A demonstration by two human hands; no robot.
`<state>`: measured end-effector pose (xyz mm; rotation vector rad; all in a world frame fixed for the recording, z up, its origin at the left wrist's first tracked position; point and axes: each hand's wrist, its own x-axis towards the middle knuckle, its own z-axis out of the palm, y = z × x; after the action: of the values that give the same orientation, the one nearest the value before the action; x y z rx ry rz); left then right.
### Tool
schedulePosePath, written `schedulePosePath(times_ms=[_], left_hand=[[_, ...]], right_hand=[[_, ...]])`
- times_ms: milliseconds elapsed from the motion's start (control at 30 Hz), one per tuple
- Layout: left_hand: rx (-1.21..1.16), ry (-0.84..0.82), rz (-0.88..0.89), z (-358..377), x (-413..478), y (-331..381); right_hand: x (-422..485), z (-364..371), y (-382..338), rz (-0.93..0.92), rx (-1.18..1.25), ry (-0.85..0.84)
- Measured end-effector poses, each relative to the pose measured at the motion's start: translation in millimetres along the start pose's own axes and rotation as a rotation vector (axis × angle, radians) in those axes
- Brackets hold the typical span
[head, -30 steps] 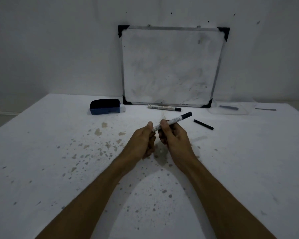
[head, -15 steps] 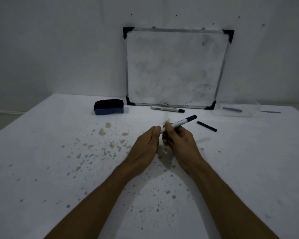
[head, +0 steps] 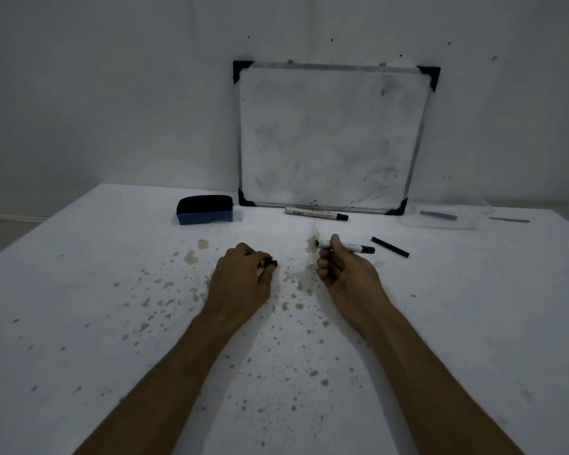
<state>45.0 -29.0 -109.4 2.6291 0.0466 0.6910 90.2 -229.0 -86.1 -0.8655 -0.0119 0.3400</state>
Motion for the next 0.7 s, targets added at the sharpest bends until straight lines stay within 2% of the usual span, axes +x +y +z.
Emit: schedulePosePath(times_ms=[133, 200, 267, 333, 367, 433, 500, 567, 600, 667, 700], left_hand=[[-0.015, 0.012, -0.012, -6, -1, 10], [-0.219, 0.076, -0.073, -12, 2, 24], [-0.662, 0.012, -0.318, -18, 12, 44], [-1.298, -0.199, -0.643, -17, 25, 63], [-1.541, -0.289, -0.755, -14, 27, 69], [-1.816, -0.372, -0.863, -4, 24, 75], [-1.954, -0.365, -0.894, 5, 21, 70], [-1.994, -0.366, -0.891, 11, 25, 61], [-2.025, -0.390, -0.884, 13, 27, 57], [-2.068, -0.441, -0.869, 15, 29, 50], [-2.073, -0.448, -0.857, 16, 29, 48]], right_hand=[[0, 0, 0, 0.042, 0.030, 0.017], [2, -2, -2, 0.042, 0.040, 0.029], [3, -3, -4, 0.014, 0.034, 0.044], [3, -4, -4, -0.071, -0.058, 0.067], [2, -4, -3, -0.134, -0.138, 0.075], [-2, 0, -5, -0.271, -0.317, 0.089], [-10, 7, -6, -0.452, -0.480, 0.102], [-20, 13, -1, -0.674, -0.688, 0.067], [-25, 14, 6, -0.716, -0.858, 0.018], [-31, 19, 25, -0.649, -1.260, -0.083], [-32, 22, 33, -0.624, -1.368, -0.092]])
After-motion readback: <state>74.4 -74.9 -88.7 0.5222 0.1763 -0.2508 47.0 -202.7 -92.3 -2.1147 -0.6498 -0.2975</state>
